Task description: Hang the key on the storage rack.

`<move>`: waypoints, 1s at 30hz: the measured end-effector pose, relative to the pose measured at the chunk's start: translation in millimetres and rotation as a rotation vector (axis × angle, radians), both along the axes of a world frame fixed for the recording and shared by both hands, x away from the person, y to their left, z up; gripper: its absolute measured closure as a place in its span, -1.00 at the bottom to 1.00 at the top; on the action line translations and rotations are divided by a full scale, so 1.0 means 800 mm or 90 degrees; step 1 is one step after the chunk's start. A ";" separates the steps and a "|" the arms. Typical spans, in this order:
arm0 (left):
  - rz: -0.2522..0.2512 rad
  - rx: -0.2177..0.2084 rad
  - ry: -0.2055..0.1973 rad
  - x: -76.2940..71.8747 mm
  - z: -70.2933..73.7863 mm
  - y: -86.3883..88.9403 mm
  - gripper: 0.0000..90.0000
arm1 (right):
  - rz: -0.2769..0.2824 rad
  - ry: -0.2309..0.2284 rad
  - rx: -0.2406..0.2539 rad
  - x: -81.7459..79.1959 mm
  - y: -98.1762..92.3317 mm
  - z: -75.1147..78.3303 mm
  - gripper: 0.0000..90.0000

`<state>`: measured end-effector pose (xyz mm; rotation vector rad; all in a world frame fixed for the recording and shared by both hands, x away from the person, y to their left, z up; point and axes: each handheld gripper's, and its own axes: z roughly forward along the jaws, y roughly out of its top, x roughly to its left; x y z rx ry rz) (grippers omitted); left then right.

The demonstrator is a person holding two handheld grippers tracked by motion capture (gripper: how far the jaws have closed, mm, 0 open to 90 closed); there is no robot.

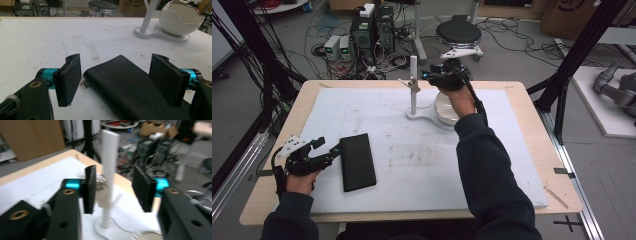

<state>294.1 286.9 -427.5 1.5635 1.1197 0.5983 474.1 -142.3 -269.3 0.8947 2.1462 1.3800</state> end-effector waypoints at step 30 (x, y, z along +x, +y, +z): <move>-0.035 -0.006 -0.013 0.010 -0.001 -0.011 -0.43 | -0.179 0.033 -0.058 -0.160 -0.232 -0.134 -0.52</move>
